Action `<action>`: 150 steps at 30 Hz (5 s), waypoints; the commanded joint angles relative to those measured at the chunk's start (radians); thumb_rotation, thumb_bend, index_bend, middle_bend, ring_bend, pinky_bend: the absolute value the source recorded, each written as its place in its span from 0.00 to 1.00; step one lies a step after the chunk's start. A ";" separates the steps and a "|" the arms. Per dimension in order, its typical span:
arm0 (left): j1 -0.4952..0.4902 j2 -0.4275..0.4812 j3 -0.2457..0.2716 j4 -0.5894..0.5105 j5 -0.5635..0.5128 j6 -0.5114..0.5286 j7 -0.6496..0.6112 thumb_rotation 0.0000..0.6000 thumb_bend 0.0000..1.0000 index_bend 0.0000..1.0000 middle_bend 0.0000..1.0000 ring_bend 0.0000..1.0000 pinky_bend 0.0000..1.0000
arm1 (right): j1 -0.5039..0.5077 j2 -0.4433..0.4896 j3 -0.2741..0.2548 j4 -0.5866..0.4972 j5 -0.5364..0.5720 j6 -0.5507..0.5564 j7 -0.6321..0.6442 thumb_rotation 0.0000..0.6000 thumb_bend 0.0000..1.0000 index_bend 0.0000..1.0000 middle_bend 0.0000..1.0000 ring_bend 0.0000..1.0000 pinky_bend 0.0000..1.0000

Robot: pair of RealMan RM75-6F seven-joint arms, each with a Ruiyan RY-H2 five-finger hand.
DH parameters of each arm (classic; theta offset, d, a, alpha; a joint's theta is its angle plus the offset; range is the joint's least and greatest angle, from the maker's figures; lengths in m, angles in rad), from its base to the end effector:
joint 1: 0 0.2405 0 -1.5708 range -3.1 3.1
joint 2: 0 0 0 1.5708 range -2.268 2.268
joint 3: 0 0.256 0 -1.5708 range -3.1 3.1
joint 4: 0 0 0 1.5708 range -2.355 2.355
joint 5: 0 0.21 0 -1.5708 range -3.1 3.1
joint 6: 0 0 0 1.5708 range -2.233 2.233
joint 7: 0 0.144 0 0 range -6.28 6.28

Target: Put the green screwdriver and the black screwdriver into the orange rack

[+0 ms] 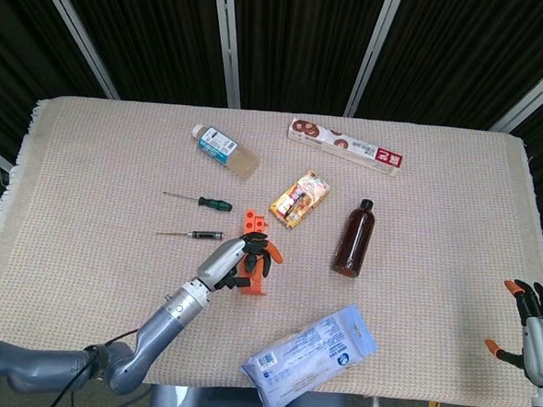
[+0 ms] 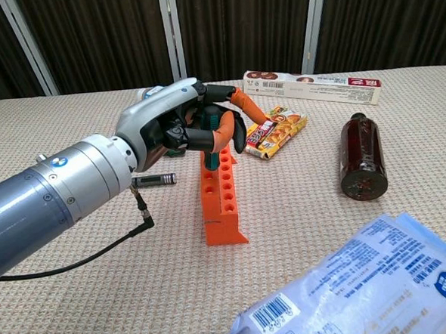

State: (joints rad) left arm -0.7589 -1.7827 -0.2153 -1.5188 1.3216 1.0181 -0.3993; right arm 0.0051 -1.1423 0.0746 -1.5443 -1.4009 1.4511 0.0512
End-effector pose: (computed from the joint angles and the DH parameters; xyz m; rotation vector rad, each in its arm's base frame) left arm -0.0536 0.2942 -0.0689 -1.6907 -1.7620 -1.6326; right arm -0.3490 -0.1592 0.1635 1.2417 -0.9992 0.8027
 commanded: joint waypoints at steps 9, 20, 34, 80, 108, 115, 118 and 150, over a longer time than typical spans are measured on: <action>0.020 -0.012 0.012 0.029 0.029 0.002 -0.066 1.00 0.90 0.43 0.59 0.38 0.12 | 0.004 -0.001 0.002 0.000 0.005 -0.008 -0.001 1.00 0.00 0.14 0.11 0.00 0.03; 0.036 -0.026 0.007 0.042 0.030 0.015 -0.084 1.00 0.80 0.41 0.57 0.33 0.05 | 0.007 -0.003 0.002 0.000 0.009 -0.014 -0.002 1.00 0.00 0.14 0.11 0.00 0.03; 0.045 -0.010 0.031 0.035 0.065 0.027 -0.017 1.00 0.64 0.30 0.47 0.21 0.00 | 0.007 -0.006 0.002 0.004 0.011 -0.014 0.000 1.00 0.00 0.14 0.11 0.00 0.03; -0.061 0.171 -0.021 0.084 -0.356 -0.034 1.050 1.00 0.32 0.42 0.11 0.00 0.00 | 0.028 -0.009 0.006 0.006 0.002 -0.026 0.000 1.00 0.00 0.14 0.11 0.00 0.03; -0.188 -0.047 0.035 0.258 -0.514 0.010 1.367 1.00 0.33 0.43 0.06 0.00 0.00 | 0.008 -0.008 0.002 0.009 0.006 -0.002 0.012 1.00 0.00 0.14 0.12 0.00 0.03; -0.195 -0.078 0.029 0.300 -0.533 -0.007 1.357 1.00 0.33 0.41 0.06 0.00 0.00 | 0.006 -0.006 0.002 0.007 0.006 -0.001 0.013 1.00 0.00 0.14 0.12 0.00 0.03; -0.195 -0.085 0.029 0.310 -0.538 -0.009 1.355 1.00 0.33 0.40 0.06 0.00 0.00 | 0.006 -0.006 0.002 0.007 0.005 0.000 0.014 1.00 0.00 0.14 0.12 0.00 0.03; -0.082 0.014 -0.046 0.160 -0.369 0.055 0.950 1.00 0.49 0.71 0.24 0.05 0.01 | 0.001 -0.007 0.001 0.007 -0.007 0.012 0.015 1.00 0.00 0.15 0.13 0.00 0.04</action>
State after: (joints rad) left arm -0.8741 -1.8253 -0.2263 -1.2772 0.9272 1.0518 0.6337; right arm 0.0060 -1.1494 0.0758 -1.5374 -1.4082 1.4626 0.0666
